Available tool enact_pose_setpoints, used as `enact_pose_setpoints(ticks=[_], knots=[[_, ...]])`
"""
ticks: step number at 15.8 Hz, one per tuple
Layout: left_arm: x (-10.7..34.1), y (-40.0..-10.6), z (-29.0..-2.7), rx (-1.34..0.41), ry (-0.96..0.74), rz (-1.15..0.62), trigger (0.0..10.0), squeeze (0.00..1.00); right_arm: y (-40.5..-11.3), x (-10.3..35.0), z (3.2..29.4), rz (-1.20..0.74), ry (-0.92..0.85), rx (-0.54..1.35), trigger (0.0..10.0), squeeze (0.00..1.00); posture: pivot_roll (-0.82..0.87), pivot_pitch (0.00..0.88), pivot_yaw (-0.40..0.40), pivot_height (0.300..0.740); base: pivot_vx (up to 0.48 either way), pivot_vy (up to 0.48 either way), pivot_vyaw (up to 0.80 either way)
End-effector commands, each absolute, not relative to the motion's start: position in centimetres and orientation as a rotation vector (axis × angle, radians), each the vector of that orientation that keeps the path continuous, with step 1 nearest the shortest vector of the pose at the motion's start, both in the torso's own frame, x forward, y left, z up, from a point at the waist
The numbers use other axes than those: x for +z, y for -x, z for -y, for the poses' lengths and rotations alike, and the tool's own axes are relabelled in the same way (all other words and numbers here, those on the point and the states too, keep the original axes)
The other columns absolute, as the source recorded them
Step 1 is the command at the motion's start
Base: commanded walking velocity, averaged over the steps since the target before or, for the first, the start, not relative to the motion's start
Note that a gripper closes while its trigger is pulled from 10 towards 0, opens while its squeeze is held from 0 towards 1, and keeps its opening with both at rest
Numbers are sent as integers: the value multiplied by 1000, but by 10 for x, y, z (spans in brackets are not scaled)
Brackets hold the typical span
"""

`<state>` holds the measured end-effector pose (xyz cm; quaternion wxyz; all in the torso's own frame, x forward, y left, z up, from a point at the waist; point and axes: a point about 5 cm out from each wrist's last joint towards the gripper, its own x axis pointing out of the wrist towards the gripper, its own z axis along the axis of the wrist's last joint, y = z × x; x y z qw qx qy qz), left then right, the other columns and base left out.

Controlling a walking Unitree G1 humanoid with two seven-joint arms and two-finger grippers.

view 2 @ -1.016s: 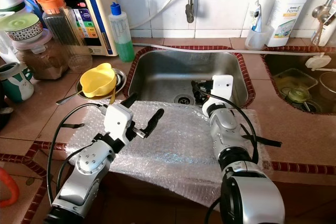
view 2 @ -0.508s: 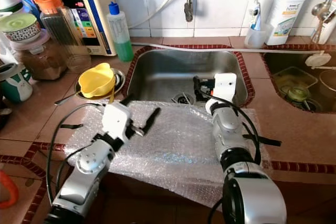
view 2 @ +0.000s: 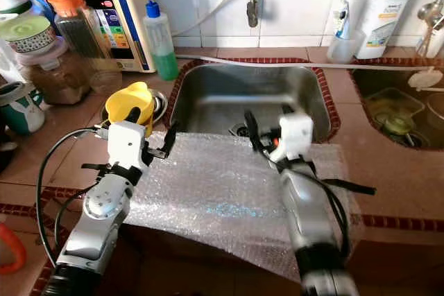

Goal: Kitchen organization

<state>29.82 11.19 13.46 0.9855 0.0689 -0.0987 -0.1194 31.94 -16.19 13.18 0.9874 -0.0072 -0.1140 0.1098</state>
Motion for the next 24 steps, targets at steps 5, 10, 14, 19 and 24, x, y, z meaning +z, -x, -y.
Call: enact_pose_setpoints(ticks=[5,10,14,19,24], knots=[[138,-302,-125,-219,-183,191,10000,0,-289,154,147,234,-56,246,10000,200,-48,89,154,740,0,0,0],[146,-320,-142,-145,-198,178,10000,0,-277,145,120,84,-109,347,10000,0,4,73,126,740,0,0,0],[144,-322,-145,-64,-37,166,10000,0,-280,140,126,21,-43,282,10000,0,-1,49,72,740,0,0,0],[140,-330,-134,-43,40,173,10000,0,-289,147,138,11,32,237,10000,0,-35,2,-60,740,0,0,0],[136,-333,-133,-43,47,156,10000,0,-295,146,139,23,50,222,10000,0,-43,8,10,740,0,0,0]])
